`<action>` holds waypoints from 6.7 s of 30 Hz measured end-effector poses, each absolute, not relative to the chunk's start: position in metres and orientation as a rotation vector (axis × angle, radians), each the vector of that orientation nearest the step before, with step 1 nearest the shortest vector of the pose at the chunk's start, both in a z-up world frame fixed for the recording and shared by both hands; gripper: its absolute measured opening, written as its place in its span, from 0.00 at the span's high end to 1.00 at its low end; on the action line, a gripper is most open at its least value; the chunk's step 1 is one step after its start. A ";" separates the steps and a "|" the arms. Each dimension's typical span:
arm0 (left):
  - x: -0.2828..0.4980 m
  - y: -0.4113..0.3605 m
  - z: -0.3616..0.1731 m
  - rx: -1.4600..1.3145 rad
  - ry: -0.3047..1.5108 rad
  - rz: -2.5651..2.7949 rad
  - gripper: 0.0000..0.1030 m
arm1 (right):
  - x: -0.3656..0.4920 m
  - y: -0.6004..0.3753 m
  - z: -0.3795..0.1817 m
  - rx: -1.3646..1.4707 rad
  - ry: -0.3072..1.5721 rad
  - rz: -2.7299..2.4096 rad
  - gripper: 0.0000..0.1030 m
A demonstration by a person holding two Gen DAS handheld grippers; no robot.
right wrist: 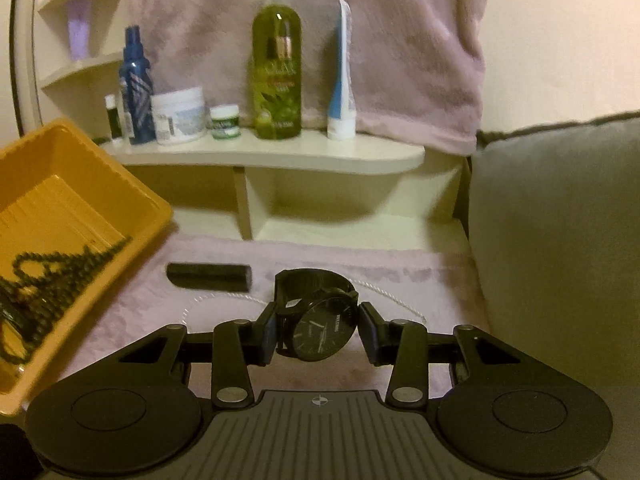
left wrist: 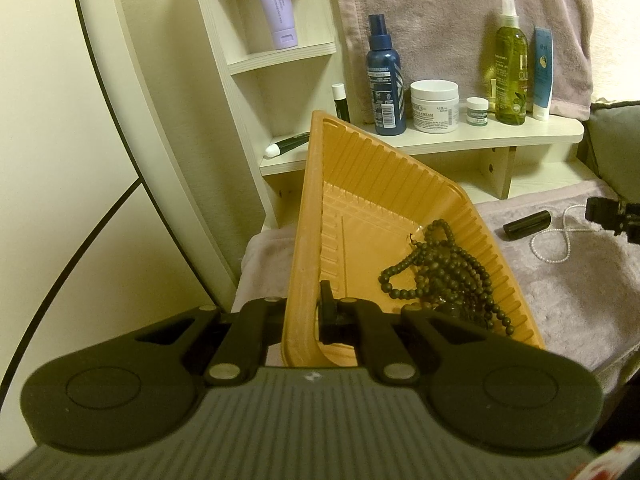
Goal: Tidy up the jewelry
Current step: 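Carry the black watch into the orange tray and open the right tool, then move the right tool to the white pearl necklace and pinch it, then lift the pearl necklace high and drop it into the orange tray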
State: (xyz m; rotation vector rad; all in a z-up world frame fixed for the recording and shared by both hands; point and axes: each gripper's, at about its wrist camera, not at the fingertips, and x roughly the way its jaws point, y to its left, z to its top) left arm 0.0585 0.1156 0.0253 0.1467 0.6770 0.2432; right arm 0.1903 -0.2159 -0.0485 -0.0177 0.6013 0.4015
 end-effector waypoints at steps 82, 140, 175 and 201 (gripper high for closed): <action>0.059 0.116 0.026 0.139 0.674 0.237 0.94 | 0.179 -0.228 -0.065 0.151 0.720 0.389 0.37; 0.059 0.117 0.027 0.127 0.675 0.233 0.94 | 0.164 -0.212 0.077 0.149 0.441 0.511 0.98; 0.059 0.120 0.026 0.107 0.671 0.236 0.94 | 0.196 -0.042 0.062 0.233 0.693 1.030 0.97; 0.059 0.119 0.026 0.110 0.670 0.238 0.94 | 0.199 -0.157 -0.008 0.368 0.765 0.668 0.48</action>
